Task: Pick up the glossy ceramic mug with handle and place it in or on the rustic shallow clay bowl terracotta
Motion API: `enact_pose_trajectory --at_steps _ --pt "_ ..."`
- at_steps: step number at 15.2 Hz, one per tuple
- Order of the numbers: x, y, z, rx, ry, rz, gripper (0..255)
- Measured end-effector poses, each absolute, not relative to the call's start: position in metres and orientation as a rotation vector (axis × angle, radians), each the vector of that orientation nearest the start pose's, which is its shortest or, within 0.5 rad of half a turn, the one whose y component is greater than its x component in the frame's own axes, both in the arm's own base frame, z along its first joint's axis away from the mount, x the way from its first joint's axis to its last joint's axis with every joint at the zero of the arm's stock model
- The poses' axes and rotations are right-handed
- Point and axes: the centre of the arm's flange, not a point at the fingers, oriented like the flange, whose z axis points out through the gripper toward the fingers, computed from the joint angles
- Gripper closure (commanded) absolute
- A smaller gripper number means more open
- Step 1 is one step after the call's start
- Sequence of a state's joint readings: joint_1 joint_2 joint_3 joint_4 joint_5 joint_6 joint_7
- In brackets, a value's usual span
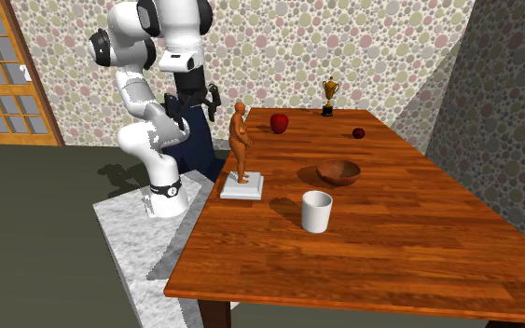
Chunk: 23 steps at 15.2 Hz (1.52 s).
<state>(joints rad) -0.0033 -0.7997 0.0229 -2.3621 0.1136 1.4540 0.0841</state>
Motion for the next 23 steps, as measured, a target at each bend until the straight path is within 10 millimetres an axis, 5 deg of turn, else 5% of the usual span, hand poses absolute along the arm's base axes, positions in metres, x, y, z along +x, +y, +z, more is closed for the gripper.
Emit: enact_pose_trajectory --at_steps 3,23 --pt "0.302 0.027 0.575 -3.045 0.094 0.173 0" --pt "0.495 0.142 0.447 -3.063 0.021 0.157 0"
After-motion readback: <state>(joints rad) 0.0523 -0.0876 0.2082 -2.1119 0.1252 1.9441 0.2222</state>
